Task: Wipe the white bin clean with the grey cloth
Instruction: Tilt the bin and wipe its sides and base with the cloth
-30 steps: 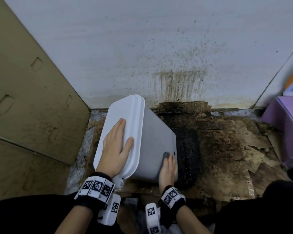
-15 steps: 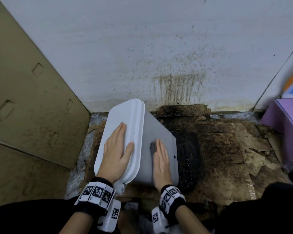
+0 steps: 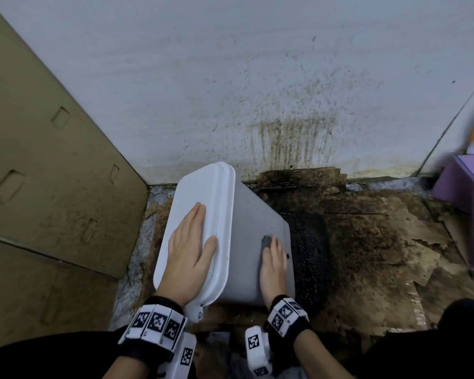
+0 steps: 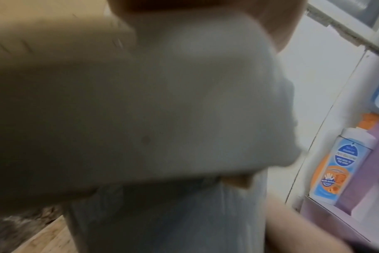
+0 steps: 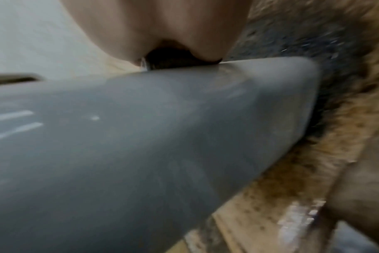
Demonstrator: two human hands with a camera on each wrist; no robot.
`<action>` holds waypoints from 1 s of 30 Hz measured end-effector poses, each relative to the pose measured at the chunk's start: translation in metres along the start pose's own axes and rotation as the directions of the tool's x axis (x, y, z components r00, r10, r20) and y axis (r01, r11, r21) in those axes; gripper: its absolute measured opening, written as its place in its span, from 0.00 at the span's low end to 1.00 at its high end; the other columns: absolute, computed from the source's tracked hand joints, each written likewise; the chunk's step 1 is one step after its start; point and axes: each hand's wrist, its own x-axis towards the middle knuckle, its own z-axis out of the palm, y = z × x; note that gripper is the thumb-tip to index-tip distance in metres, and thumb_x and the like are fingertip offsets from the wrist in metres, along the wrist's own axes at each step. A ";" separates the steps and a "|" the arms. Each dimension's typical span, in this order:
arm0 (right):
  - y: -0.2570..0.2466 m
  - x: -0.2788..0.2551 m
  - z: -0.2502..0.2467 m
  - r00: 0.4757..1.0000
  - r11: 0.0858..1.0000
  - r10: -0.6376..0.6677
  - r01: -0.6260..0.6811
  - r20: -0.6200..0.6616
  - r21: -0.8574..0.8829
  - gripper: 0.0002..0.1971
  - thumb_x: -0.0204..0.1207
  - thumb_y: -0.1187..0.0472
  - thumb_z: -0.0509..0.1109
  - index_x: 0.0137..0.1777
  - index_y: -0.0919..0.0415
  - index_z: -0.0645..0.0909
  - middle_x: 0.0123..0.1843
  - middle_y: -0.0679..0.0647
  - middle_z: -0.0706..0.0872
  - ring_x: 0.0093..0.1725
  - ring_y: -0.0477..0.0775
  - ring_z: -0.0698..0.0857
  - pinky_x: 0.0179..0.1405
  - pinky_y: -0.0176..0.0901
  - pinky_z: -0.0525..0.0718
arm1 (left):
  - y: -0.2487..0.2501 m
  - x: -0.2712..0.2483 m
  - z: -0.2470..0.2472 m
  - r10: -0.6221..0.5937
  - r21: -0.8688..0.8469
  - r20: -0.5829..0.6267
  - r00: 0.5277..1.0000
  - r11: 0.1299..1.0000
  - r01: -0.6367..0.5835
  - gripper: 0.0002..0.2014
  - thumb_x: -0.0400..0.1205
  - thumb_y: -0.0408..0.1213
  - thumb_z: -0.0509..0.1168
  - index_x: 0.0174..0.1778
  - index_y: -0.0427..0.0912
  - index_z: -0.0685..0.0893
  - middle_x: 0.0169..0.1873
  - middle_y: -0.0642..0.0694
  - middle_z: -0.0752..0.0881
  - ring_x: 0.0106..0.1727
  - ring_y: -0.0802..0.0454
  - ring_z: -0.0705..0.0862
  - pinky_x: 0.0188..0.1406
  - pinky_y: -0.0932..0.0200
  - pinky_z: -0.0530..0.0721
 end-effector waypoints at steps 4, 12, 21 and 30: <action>-0.060 -0.009 0.010 0.972 0.980 -0.189 0.179 0.140 0.086 0.26 0.91 0.52 0.47 0.87 0.45 0.48 0.86 0.35 0.48 0.84 0.35 0.42 0.79 0.36 0.38 | 0.004 0.001 0.002 0.009 0.022 0.016 1.000 1.000 -0.009 0.33 0.86 0.60 0.42 0.87 0.55 0.48 0.86 0.64 0.48 0.86 0.67 0.45 0.85 0.60 0.44; -0.054 0.004 0.000 0.868 0.887 -0.419 0.454 0.265 -0.086 0.26 0.91 0.50 0.43 0.88 0.45 0.42 0.89 0.38 0.40 0.85 0.33 0.37 0.84 0.38 0.37 | 0.003 0.001 0.001 0.007 0.010 0.017 1.000 1.000 -0.007 0.32 0.87 0.58 0.43 0.88 0.57 0.48 0.86 0.64 0.48 0.87 0.66 0.45 0.86 0.57 0.45; 0.025 0.060 -0.033 0.967 0.954 -0.032 0.105 0.253 -0.281 0.27 0.91 0.53 0.40 0.87 0.53 0.37 0.89 0.51 0.36 0.87 0.47 0.36 0.84 0.42 0.33 | -0.004 -0.001 -0.005 -0.014 -0.022 0.006 1.000 1.000 0.014 0.32 0.87 0.59 0.45 0.88 0.57 0.50 0.86 0.66 0.50 0.86 0.66 0.48 0.82 0.68 0.42; -0.022 0.049 -0.008 0.978 0.992 -0.019 0.045 0.207 -0.122 0.28 0.91 0.51 0.43 0.88 0.51 0.40 0.89 0.47 0.38 0.87 0.48 0.37 0.85 0.50 0.36 | -0.007 0.001 -0.007 -0.004 -0.018 0.014 1.000 1.000 0.004 0.33 0.86 0.59 0.44 0.88 0.55 0.50 0.85 0.68 0.48 0.86 0.68 0.47 0.82 0.70 0.41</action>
